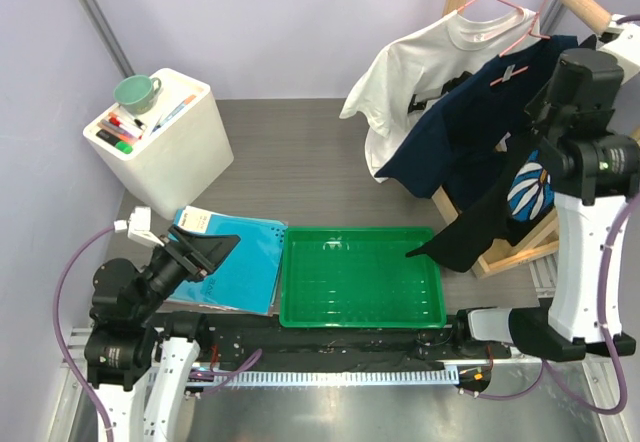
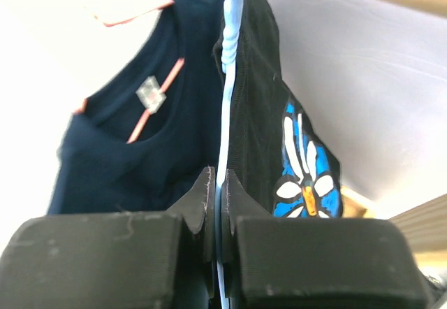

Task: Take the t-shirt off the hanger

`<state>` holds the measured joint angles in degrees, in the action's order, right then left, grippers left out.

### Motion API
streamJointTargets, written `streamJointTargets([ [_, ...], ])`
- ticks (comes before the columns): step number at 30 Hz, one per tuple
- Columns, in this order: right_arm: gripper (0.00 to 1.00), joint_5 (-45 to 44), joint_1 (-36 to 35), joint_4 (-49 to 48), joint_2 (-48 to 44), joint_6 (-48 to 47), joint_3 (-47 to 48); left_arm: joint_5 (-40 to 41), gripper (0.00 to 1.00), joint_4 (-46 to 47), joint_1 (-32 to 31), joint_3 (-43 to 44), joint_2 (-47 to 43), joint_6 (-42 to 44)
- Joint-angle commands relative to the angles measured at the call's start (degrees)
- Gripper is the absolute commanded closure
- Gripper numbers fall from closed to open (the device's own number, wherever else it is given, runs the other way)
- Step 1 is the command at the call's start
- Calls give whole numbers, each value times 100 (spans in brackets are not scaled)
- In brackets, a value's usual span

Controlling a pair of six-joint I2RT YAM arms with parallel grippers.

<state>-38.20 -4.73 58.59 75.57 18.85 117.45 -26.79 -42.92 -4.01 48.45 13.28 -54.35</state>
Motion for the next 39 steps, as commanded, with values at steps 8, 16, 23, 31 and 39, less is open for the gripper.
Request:
streamJointTargets([
  [8, 99, 1716, -1, 627, -736, 312, 560, -520, 34, 670, 32, -274, 184, -217],
  [16, 99, 3712, 7, 1110, -1431, 523, 129, -968, 34, 1417, 32, -547, 473, -515],
  [23, 99, 6542, -36, 550, -2081, 848, -1134, -1320, 34, 2454, 32, -608, 913, -1113],
  [31, 99, 7379, -712, 47, -1871, 840, -1593, -1408, 32, 2666, -30, 182, 1511, -1087],
  [39, 99, 6755, -1768, 338, -1326, 400, -1699, -217, 33, 3228, -1678, 665, 2677, -851],
])
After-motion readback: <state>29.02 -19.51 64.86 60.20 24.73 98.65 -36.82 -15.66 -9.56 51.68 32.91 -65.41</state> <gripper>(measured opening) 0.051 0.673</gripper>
